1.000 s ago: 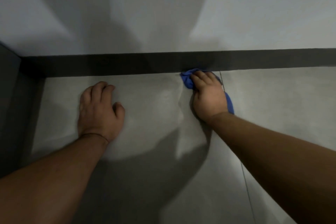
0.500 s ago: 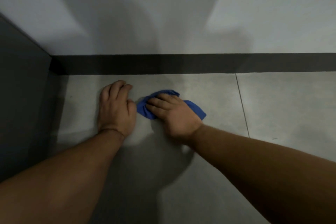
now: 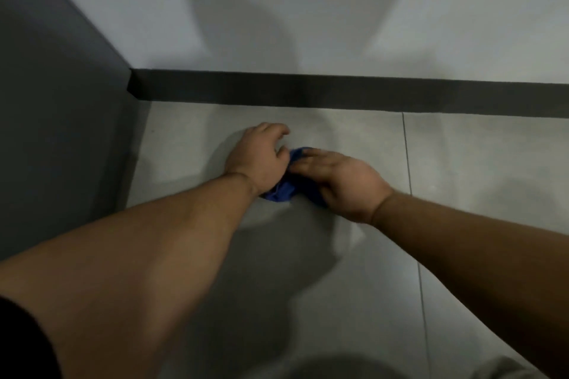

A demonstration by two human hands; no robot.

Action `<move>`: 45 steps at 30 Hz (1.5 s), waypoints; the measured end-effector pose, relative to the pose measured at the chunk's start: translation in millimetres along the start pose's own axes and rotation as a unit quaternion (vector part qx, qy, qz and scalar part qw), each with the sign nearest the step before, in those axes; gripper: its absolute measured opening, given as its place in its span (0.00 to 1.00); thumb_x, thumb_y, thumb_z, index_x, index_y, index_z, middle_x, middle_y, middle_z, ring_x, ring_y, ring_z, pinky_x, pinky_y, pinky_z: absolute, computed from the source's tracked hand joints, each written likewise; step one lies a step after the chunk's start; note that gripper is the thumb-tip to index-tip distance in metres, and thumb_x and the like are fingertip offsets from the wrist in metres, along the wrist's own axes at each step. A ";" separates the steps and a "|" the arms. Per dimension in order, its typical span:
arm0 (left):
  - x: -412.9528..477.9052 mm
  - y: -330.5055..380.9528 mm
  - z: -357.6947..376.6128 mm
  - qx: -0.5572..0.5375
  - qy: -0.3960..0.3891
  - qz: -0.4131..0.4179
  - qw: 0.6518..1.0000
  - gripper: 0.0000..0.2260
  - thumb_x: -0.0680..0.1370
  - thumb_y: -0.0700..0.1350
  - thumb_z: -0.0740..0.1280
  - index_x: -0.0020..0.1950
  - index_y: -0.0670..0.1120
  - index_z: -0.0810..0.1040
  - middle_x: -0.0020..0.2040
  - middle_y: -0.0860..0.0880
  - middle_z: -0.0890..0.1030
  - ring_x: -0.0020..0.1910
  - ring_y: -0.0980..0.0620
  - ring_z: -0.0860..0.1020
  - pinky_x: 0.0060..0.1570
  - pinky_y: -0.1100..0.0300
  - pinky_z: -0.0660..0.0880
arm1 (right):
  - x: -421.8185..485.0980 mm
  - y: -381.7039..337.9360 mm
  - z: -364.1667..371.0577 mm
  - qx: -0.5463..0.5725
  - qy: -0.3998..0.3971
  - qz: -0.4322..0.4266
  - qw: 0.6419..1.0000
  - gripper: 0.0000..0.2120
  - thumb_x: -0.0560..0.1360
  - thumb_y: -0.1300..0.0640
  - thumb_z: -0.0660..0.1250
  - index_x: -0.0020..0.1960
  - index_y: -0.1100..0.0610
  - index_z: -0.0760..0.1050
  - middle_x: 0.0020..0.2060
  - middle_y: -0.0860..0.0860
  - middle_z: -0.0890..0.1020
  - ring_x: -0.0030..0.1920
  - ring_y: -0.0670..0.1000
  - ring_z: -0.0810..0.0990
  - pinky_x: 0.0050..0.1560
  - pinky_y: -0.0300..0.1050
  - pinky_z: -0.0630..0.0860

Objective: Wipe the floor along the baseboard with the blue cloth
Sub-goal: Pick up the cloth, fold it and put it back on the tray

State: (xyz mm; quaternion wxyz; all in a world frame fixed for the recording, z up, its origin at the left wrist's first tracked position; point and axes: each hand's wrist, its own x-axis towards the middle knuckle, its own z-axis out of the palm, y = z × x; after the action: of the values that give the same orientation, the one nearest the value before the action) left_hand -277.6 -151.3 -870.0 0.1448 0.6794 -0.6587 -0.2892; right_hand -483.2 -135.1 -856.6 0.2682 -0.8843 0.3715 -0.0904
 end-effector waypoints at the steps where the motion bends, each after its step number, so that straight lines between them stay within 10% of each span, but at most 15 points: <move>1: -0.5 10.1 0.8 -0.024 -0.027 -0.016 0.999 0.20 0.80 0.49 0.68 0.72 0.51 0.75 0.65 0.48 0.79 0.63 0.46 0.78 0.65 0.49 0.76 | -10.3 1.1 -4.2 0.011 0.064 0.053 0.996 0.23 0.77 0.47 0.58 0.69 0.52 0.77 0.66 0.52 0.81 0.68 0.54 0.75 0.72 0.50 0.69; 6: 1.5 37.0 0.5 0.010 -0.127 -0.129 0.983 0.23 0.78 0.55 0.71 0.69 0.45 0.77 0.62 0.44 0.82 0.60 0.43 0.80 0.61 0.52 0.77 | -31.6 17.1 -5.5 -0.039 0.052 0.376 0.924 0.20 0.77 0.46 0.65 0.67 0.50 0.74 0.63 0.52 0.75 0.62 0.54 0.73 0.62 0.55 0.76; 10: -4.1 46.4 -8.3 0.046 -0.204 -0.145 0.967 0.15 0.80 0.50 0.69 0.59 0.40 0.83 0.56 0.40 0.85 0.57 0.40 0.82 0.61 0.48 0.79 | -36.8 19.4 -5.8 0.004 0.019 0.378 0.926 0.05 0.76 0.53 0.67 0.52 0.52 0.76 0.53 0.52 0.75 0.53 0.53 0.75 0.55 0.54 0.80; 14: -15.9 30.4 -22.9 -0.147 -0.233 -0.182 0.944 0.08 0.82 0.45 0.67 0.56 0.41 0.81 0.52 0.41 0.84 0.50 0.43 0.82 0.55 0.44 0.81 | -48.6 25.6 -30.3 0.207 0.052 0.390 0.896 0.04 0.76 0.58 0.67 0.45 0.51 0.74 0.41 0.54 0.82 0.41 0.56 0.83 0.38 0.51 0.83; 20: -21.4 23.0 -6.0 -0.346 -0.074 -0.282 0.892 0.11 0.83 0.49 0.68 0.63 0.48 0.76 0.65 0.43 0.81 0.56 0.45 0.82 0.51 0.49 0.82 | -33.7 35.4 -35.1 0.363 0.130 0.438 0.812 0.19 0.78 0.54 0.71 0.67 0.47 0.71 0.50 0.51 0.82 0.52 0.55 0.83 0.54 0.57 0.83; 23: -29.9 30.2 14.6 -0.226 -0.028 -0.243 0.943 0.34 0.76 0.47 0.76 0.78 0.48 0.64 0.68 0.49 0.75 0.62 0.46 0.78 0.58 0.54 0.77 | -28.5 36.0 -23.5 0.318 0.110 0.435 0.835 0.34 0.76 0.57 0.73 0.76 0.46 0.61 0.47 0.47 0.81 0.49 0.50 0.82 0.51 0.52 0.82; 26: -36.0 36.5 26.6 -0.160 0.016 -0.210 0.964 0.24 0.78 0.39 0.67 0.71 0.53 0.65 0.60 0.48 0.79 0.49 0.48 0.79 0.41 0.57 0.74 | -32.1 36.3 -14.0 0.238 0.151 0.412 0.867 0.30 0.77 0.62 0.69 0.74 0.45 0.64 0.42 0.43 0.80 0.43 0.43 0.80 0.44 0.43 0.79; 31: -45.9 43.5 25.8 -0.245 0.073 -0.201 0.946 0.18 0.72 0.27 0.56 0.49 0.47 0.75 0.48 0.45 0.80 0.48 0.47 0.77 0.50 0.55 0.75 | -40.2 30.7 -15.6 0.199 0.218 0.368 0.882 0.14 0.79 0.62 0.64 0.55 0.43 0.71 0.43 0.42 0.79 0.45 0.48 0.81 0.41 0.40 0.77; 35: -51.8 56.7 11.5 -0.418 0.061 -0.279 0.863 0.15 0.75 0.30 0.61 0.37 0.46 0.80 0.37 0.47 0.80 0.41 0.47 0.77 0.39 0.60 0.74 | -38.7 17.8 -43.5 0.211 0.198 0.319 0.902 0.15 0.76 0.67 0.62 0.43 0.49 0.80 0.44 0.41 0.79 0.48 0.47 0.79 0.55 0.47 0.78; 39: -85.5 94.1 -42.0 -0.432 0.121 -0.287 0.847 0.13 0.72 0.31 0.73 0.39 0.47 0.75 0.39 0.46 0.77 0.41 0.47 0.75 0.44 0.54 0.74 | -46.4 -27.0 -109.9 0.299 0.186 0.288 0.891 0.16 0.74 0.65 0.66 0.44 0.44 0.82 0.51 0.43 0.81 0.53 0.44 0.80 0.57 0.42 0.78; 45: -151.9 193.4 -199.0 -0.401 0.152 -0.293 0.855 0.24 0.69 0.25 0.59 0.46 0.51 0.82 0.49 0.49 0.80 0.46 0.50 0.79 0.39 0.67 0.75 | -41.1 -137.8 -257.6 0.318 0.118 0.236 0.911 0.25 0.65 0.67 0.68 0.49 0.38 0.79 0.58 0.44 0.78 0.58 0.44 0.79 0.58 0.44 0.80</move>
State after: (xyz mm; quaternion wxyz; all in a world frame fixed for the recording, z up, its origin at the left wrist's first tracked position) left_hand -313.0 -56.8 -570.2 0.4114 0.7593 -0.2260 -0.4507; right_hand -520.9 -131.1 -564.0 0.5033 -0.6217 0.5494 -0.2412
